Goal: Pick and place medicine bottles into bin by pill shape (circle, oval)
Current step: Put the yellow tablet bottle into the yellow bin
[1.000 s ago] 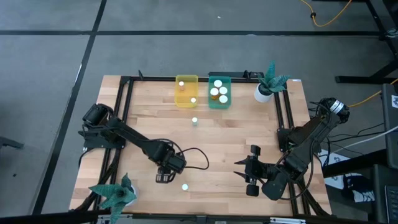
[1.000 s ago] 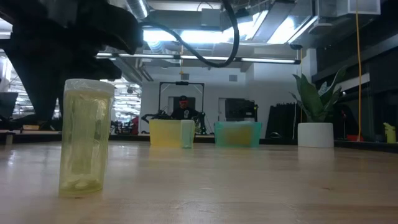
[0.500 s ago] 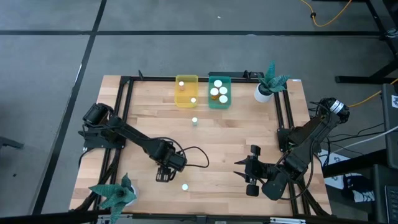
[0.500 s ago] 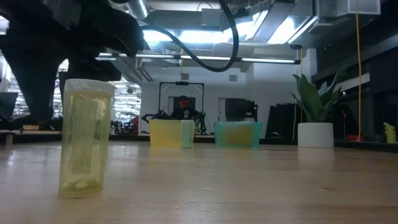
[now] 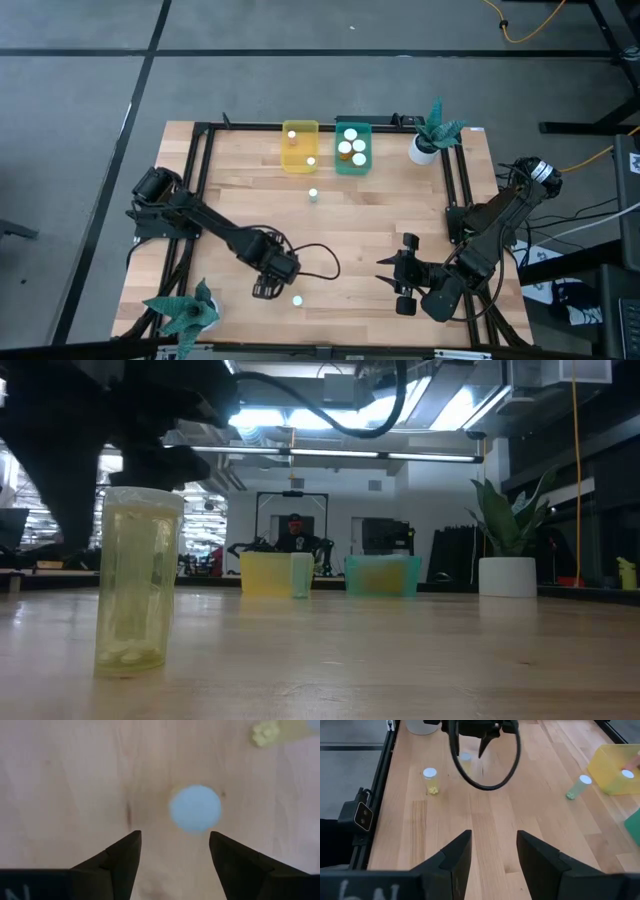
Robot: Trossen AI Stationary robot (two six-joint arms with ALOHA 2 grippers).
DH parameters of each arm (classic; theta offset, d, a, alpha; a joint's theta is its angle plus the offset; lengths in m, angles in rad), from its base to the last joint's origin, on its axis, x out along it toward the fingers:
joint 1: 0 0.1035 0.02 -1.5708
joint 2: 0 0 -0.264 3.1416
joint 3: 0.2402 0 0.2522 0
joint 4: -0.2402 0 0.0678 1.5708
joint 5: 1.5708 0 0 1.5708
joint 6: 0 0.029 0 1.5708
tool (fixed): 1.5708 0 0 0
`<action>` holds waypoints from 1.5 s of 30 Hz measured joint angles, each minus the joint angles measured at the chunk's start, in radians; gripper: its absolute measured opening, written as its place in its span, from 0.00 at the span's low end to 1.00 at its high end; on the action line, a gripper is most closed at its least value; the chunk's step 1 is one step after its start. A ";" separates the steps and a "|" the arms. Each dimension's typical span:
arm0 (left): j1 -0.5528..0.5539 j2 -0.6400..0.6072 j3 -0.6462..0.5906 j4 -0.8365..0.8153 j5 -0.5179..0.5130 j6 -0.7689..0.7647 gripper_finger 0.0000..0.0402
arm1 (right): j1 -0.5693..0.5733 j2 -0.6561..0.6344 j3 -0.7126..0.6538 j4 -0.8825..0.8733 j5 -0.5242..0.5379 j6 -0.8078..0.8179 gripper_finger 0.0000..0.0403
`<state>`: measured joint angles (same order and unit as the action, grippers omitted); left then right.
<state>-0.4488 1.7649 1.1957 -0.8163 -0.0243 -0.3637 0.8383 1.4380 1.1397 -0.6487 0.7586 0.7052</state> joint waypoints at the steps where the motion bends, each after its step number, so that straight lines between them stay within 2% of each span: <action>1: 0.001 0.000 0.000 0.004 -0.009 0.000 0.57 | 0.000 0.000 0.000 0.000 0.000 0.000 0.39; 8: 0.006 0.000 0.000 0.090 -0.016 0.008 0.57 | 0.000 0.000 0.000 0.000 0.000 0.001 0.39; 29: 0.006 0.000 0.000 0.121 -0.012 0.008 0.56 | 0.000 0.000 0.000 0.000 -0.001 0.001 0.39; 41: 0.012 0.000 0.003 0.121 -0.023 -0.013 0.31 | 0.000 0.000 0.000 0.000 0.000 0.001 0.39; 45: 0.049 -0.013 0.089 0.031 -0.035 0.002 0.25 | 0.000 0.000 0.000 0.000 0.000 0.000 0.39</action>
<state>-0.3995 1.7516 1.2844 -0.7851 -0.0595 -0.3621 0.8383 1.4380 1.1397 -0.6491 0.7584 0.7055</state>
